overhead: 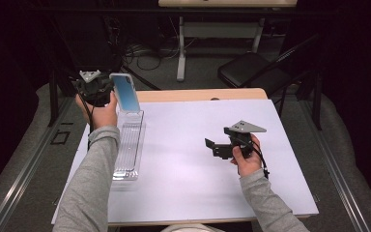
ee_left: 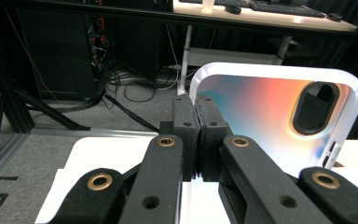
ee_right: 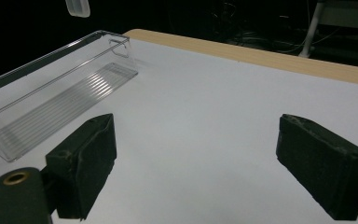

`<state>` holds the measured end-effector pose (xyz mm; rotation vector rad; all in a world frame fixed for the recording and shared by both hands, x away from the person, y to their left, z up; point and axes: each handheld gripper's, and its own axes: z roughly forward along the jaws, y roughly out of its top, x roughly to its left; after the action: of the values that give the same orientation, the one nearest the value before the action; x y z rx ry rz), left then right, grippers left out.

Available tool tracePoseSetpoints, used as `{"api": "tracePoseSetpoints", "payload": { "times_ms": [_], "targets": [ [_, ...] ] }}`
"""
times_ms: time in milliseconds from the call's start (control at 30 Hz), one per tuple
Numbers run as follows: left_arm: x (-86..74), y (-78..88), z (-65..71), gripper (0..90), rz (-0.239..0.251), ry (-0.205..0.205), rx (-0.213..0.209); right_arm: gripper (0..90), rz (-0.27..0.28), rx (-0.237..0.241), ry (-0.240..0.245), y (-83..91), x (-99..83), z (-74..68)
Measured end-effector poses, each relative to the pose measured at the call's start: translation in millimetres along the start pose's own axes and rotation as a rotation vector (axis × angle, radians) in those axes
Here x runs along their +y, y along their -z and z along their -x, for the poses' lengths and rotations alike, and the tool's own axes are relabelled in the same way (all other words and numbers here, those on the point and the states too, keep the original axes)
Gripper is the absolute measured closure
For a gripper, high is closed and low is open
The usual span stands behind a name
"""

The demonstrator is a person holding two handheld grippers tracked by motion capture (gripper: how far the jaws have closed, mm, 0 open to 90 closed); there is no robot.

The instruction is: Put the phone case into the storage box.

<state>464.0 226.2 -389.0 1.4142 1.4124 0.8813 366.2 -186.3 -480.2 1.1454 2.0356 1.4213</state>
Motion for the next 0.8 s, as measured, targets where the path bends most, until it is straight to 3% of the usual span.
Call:
{"api": "tracePoseSetpoints", "payload": {
  "times_ms": [467,800],
  "targets": [
    [-16.6,-15.2,-16.0,88.5,-0.005,0.024,0.064,11.5,0.008,-0.016,-0.002,-0.3,-1.2,3.6],
    [-31.1,-26.1,-17.9,88.5,0.007,0.034,0.078,11.7,0.003,-0.011,-0.005,-1.9,-1.9,4.5]
  ]
}}
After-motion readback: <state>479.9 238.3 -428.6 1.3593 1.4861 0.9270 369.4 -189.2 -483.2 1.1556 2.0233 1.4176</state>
